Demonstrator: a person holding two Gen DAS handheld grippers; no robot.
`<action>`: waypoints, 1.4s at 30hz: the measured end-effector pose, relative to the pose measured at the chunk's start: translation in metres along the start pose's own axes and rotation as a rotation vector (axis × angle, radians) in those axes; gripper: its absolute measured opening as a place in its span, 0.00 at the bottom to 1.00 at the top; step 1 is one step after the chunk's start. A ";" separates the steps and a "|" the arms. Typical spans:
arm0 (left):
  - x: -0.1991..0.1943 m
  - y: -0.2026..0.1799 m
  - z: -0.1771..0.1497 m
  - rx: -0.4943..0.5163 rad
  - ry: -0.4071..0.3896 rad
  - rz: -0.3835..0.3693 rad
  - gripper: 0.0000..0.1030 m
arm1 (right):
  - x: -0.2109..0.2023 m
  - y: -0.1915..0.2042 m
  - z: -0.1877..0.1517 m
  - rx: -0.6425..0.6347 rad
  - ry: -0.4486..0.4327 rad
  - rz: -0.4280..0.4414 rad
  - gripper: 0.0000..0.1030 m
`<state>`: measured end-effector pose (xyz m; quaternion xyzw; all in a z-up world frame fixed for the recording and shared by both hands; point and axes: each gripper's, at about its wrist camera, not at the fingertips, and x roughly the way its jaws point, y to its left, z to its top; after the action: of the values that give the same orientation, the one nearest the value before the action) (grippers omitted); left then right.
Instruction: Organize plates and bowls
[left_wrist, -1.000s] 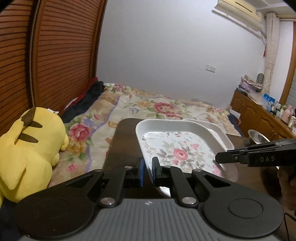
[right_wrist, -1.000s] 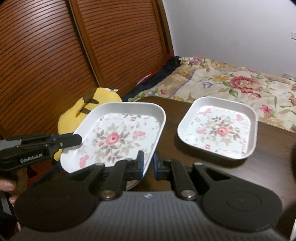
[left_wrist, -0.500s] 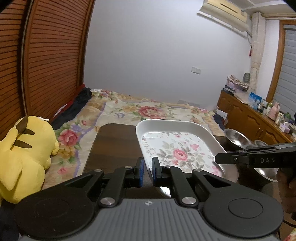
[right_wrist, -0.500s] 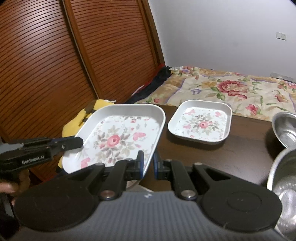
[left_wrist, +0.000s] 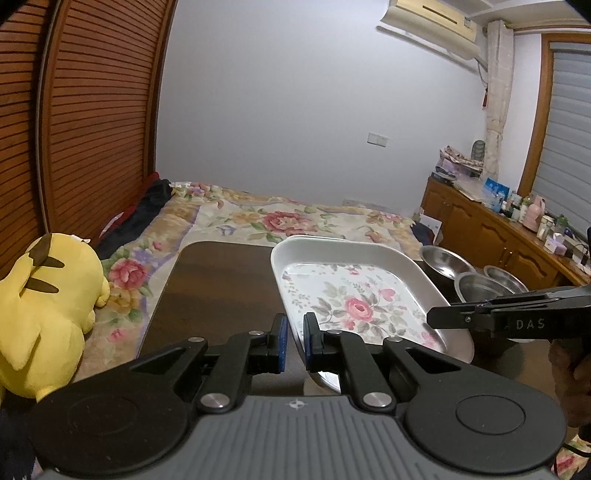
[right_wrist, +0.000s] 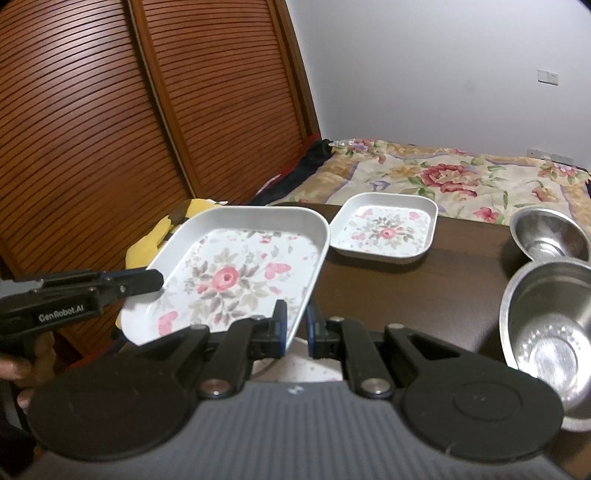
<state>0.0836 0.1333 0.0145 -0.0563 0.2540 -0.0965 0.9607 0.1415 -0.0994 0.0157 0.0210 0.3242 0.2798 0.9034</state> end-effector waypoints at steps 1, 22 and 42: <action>-0.001 -0.001 -0.001 0.002 0.001 0.000 0.10 | -0.001 0.000 -0.002 0.001 0.001 -0.001 0.12; -0.017 -0.022 -0.030 0.028 0.049 -0.038 0.10 | -0.030 -0.008 -0.039 0.085 -0.009 0.001 0.12; 0.006 -0.023 -0.056 0.015 0.114 -0.027 0.10 | -0.018 -0.010 -0.082 0.122 0.007 -0.030 0.13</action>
<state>0.0571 0.1066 -0.0331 -0.0470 0.3069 -0.1143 0.9437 0.0859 -0.1286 -0.0412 0.0704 0.3442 0.2461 0.9034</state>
